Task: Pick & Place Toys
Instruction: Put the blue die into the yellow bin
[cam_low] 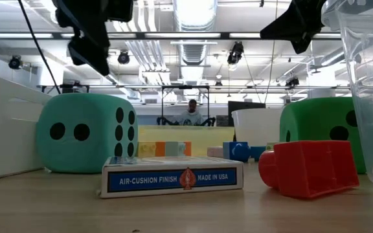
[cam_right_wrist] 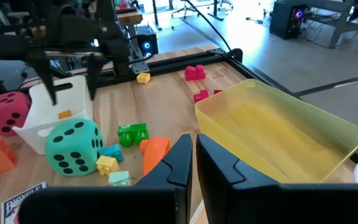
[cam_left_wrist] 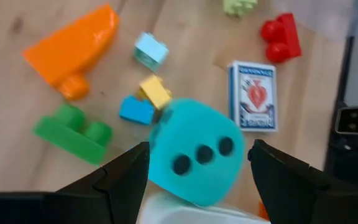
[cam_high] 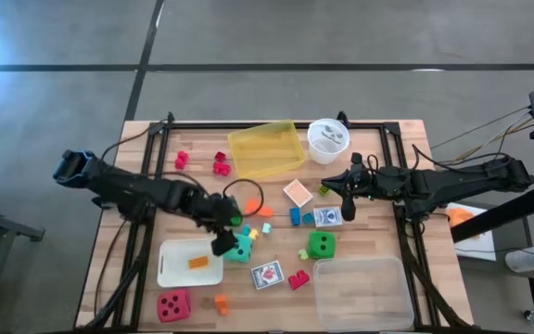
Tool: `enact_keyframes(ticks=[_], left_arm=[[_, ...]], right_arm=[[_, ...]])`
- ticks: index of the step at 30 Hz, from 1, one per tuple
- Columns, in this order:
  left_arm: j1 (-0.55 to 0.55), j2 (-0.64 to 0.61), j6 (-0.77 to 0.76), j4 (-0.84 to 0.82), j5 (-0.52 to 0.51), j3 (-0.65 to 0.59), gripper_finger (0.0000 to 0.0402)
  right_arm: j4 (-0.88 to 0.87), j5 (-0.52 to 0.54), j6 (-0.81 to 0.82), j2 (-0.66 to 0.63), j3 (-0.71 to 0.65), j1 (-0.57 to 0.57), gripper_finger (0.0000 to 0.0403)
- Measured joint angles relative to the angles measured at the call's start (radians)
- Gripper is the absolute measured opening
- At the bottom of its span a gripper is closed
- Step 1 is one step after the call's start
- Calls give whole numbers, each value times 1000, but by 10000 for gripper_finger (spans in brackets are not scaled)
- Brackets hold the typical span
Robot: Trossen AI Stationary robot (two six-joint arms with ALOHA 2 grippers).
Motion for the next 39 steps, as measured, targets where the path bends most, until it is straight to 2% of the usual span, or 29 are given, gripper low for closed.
enact_keyframes(ticks=[4,8,16,21,26,32,39], left_arm=[[55,0,50,0,29,0,270],[97,0,38,0,87,-1,270],[107,0,69,7,104,-1,270],[107,0,57,12,64,-3,270],[107,1,-39,7,-72,-17,270],[107,3,-90,-36,-99,-28,270],[107,30,-77,-67,-106,-28,270]], right_arm=[[0,0,0,0,0,0,20],[0,0,0,0,0,0,20],[0,0,0,0,0,0,20],[0,0,0,0,0,0,20],[0,0,0,0,0,0,20],[0,0,0,0,0,0,20],[0,0,0,0,0,0,20]])
